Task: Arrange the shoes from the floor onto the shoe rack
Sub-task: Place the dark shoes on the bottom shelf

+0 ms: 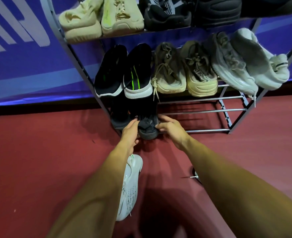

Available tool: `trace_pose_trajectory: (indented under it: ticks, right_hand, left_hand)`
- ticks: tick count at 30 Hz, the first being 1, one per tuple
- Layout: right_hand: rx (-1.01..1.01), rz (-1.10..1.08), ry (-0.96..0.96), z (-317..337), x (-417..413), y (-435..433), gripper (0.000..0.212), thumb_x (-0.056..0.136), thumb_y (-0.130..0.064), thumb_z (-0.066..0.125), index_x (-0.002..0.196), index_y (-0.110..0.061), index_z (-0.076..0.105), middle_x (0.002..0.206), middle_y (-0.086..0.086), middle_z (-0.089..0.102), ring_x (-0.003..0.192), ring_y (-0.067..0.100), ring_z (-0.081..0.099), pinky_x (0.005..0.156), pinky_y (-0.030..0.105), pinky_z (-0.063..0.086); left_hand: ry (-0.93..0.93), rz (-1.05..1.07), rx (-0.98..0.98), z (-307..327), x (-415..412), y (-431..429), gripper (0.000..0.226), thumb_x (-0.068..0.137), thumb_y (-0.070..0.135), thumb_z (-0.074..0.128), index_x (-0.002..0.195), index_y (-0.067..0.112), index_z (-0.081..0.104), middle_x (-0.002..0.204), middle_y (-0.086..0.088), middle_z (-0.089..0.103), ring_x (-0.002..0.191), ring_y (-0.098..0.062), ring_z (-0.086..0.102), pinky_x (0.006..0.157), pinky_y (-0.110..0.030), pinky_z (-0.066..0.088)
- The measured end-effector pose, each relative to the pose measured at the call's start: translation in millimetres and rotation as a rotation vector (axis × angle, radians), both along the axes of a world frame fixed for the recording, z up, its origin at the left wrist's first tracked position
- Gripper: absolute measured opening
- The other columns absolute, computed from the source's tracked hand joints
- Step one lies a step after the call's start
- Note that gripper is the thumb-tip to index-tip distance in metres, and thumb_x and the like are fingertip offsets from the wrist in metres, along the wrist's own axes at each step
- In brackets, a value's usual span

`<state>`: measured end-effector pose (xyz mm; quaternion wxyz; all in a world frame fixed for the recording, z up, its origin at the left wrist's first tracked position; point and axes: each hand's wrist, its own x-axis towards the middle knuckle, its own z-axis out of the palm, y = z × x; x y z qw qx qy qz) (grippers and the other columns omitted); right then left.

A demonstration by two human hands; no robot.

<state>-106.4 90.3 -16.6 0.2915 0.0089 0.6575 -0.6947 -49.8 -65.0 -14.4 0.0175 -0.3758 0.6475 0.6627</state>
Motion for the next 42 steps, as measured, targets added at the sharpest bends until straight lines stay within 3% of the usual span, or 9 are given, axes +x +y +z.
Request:
trace_pose_trajectory:
  ticks: [4,8,12,17,20,30,34,37,42]
  right_hand:
    - [-0.067,0.009,-0.040,-1,-2,-2,0.063,0.079,0.004,0.065,0.134,-0.025,0.057,0.114,0.008,0.075,0.106,0.027,0.070,0.087,0.034,0.054]
    - [-0.050,0.007,-0.068,-3,-5,-7,0.074,0.074,0.009,0.060,0.138,-0.026,0.051,0.109,0.005,0.074,0.099,0.019,0.070,0.077,0.025,0.050]
    - [-0.016,0.014,-0.015,-8,-4,-16,0.088,0.063,0.004,0.066,0.146,-0.019,0.048,0.116,0.014,0.072,0.111,0.025,0.069,0.104,0.036,0.051]
    - [0.037,-0.065,0.026,-8,-5,-22,0.072,0.078,0.011,0.063,0.143,-0.017,0.051,0.111,0.012,0.074,0.110,0.024,0.069,0.107,0.034,0.048]
    - [0.112,-0.059,0.077,-8,-5,-28,0.074,0.069,-0.004,0.071,0.139,-0.022,0.055,0.117,0.007,0.073,0.115,0.023,0.066,0.109,0.038,0.047]
    - [0.339,-0.090,0.101,-13,12,-34,0.042,0.081,-0.025,0.076,0.120,-0.018,0.062,0.098,0.005,0.074,0.095,0.026,0.071,0.097,0.046,0.053]
    - [0.429,-0.010,0.104,-12,34,-32,0.041,0.084,-0.029,0.075,0.120,-0.015,0.062,0.100,0.003,0.071,0.096,0.022,0.068,0.093,0.033,0.052]
    - [0.491,0.079,0.066,-23,55,-36,0.042,0.084,-0.029,0.074,0.122,-0.016,0.062,0.103,0.004,0.071,0.100,0.025,0.069,0.096,0.037,0.053]
    - [0.586,0.251,0.055,-40,84,-47,0.042,0.087,-0.025,0.070,0.126,-0.009,0.061,0.120,0.010,0.068,0.106,0.025,0.065,0.092,0.029,0.051]
  left_hand:
    - [-0.031,-0.065,0.040,-1,-3,-6,0.037,0.089,0.039,0.050,0.124,0.044,0.060,0.092,0.004,0.066,0.069,-0.009,0.054,0.055,-0.024,0.032]
    - [-0.099,-0.093,0.074,-1,-8,-10,0.032,0.088,0.043,0.048,0.115,0.031,0.061,0.098,-0.002,0.060,0.066,-0.012,0.051,0.052,-0.023,0.031]
    - [-0.100,-0.139,-0.024,1,-14,-11,0.041,0.090,0.044,0.044,0.130,0.047,0.050,0.113,0.005,0.065,0.059,-0.009,0.052,0.045,-0.018,0.033]
    - [-0.032,-0.094,-0.055,1,-19,-8,0.048,0.094,0.043,0.048,0.141,0.051,0.042,0.125,0.004,0.065,0.070,-0.011,0.062,0.047,-0.021,0.035]
    - [-0.023,-0.096,-0.069,2,-16,-6,0.050,0.093,0.042,0.049,0.142,0.051,0.040,0.124,0.002,0.065,0.073,-0.012,0.064,0.049,-0.022,0.036]
    - [-0.058,-0.227,-0.209,5,18,-10,0.059,0.094,0.039,0.055,0.146,0.054,0.030,0.089,-0.002,0.070,0.064,-0.012,0.060,0.047,-0.021,0.035]
    - [-0.078,-0.292,-0.287,-6,44,-19,0.052,0.095,0.029,0.057,0.143,0.041,0.044,0.089,-0.004,0.069,0.066,-0.012,0.061,0.054,-0.022,0.043]
    - [-0.134,-0.307,-0.333,-26,65,-33,0.045,0.094,0.021,0.059,0.138,0.025,0.053,0.089,-0.005,0.066,0.068,-0.013,0.060,0.070,-0.026,0.051]
    - [-0.285,-0.408,-0.435,-61,91,-44,0.036,0.092,0.024,0.060,0.128,0.021,0.059,0.110,-0.010,0.070,0.101,-0.028,0.067,0.096,-0.036,0.051]
